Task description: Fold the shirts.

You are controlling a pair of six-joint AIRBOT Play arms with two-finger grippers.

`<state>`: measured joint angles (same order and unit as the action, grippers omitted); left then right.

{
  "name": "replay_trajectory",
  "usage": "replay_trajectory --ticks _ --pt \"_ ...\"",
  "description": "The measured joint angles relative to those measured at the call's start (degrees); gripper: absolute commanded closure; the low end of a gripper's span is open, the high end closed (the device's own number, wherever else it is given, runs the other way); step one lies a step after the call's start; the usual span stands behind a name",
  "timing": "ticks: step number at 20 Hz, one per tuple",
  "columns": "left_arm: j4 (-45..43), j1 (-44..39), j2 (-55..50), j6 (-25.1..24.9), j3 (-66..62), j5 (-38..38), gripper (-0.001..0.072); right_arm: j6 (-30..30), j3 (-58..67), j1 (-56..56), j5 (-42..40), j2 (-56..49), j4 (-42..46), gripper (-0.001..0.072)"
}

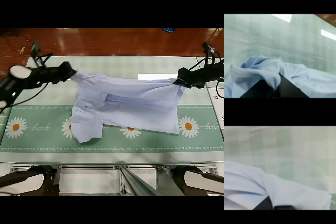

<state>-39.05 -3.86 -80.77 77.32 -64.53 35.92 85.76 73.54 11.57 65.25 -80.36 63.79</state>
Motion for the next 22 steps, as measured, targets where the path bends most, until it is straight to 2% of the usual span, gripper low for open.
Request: replay_trajectory --ticks 1,2,3,6,9,11,13,16,22 --pt "0.02 -0.44 -4.42 0.07 -4.22 0.31 0.0668 -0.15 1.11 0.72 -0.87 -2.58 -1.38 0.067" --pt "0.0 -0.7 -8.02 0.44 -8.07 1.53 0.0473 -0.22 2.14 1.2 -1.25 -4.68 -2.34 0.0494" --pt "0.02 -0.81 -11.37 0.79 -12.07 3.17 0.0203 -0.26 3.19 1.6 -1.77 -6.67 -3.61 0.0296" --pt "-0.85 0.09 -17.31 1.53 -21.24 10.91 0.0198 -0.52 6.21 2.64 -1.68 -10.08 -5.97 0.0306" --pt "-8.17 4.92 -18.73 4.13 -27.93 23.04 0.0197 -1.36 10.38 6.36 3.28 -10.23 -5.9 0.0307" --pt "-14.97 9.51 -17.75 5.88 -28.87 32.98 0.0198 -2.01 11.04 10.54 7.78 -7.96 -3.69 0.0308" --pt "-19.69 14.29 -15.08 7.08 -25.09 39.15 0.0198 -2.34 6.97 15.32 10.82 -3.74 -0.59 0.0308" --pt "-19.45 19.65 -9.18 6.34 -12.07 42.12 0.0198 -3.37 -7.52 22.36 10.01 4.81 -0.66 0.0308" --pt "-10.99 22.18 -4.72 -1.79 10.97 40.96 0.0198 -8.87 -30.93 30.91 6.91 14.62 -7.19 0.0308"
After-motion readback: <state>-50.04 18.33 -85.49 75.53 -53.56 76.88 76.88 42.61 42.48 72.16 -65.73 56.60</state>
